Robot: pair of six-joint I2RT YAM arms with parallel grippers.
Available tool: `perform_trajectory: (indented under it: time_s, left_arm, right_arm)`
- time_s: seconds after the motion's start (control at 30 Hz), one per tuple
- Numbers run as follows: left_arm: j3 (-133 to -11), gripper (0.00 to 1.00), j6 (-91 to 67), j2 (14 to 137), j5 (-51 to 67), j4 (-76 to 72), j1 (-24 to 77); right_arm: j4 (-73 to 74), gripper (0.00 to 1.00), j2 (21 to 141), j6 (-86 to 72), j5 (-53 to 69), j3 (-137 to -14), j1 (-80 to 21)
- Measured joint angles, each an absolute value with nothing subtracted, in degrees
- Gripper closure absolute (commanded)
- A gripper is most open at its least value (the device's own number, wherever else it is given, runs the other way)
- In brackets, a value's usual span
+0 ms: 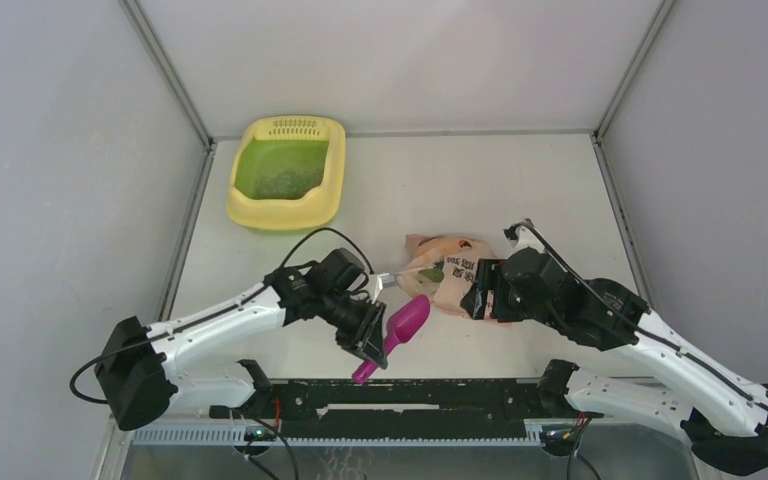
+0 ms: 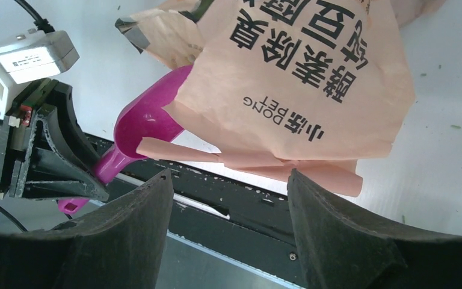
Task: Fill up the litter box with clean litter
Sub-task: Adjust the spatula.
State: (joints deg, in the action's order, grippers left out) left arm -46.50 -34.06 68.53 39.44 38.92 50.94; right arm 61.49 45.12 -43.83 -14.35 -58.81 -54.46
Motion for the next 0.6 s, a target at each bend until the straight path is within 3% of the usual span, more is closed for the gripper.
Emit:
perform_trajectory:
  time_s: [0.27,0.6]
  left_arm:
    - [-46.19,0.99,-37.63,65.76,40.71,36.88,48.69]
    - [-55.90,0.99,-39.07,62.39,43.42,38.63,45.23]
  right_arm:
    - [61.69,0.24,45.54,-43.75,-14.48,-58.81,-54.35]
    - [61.76,0.24,45.36,-43.75,-14.48,-58.81,-54.35]
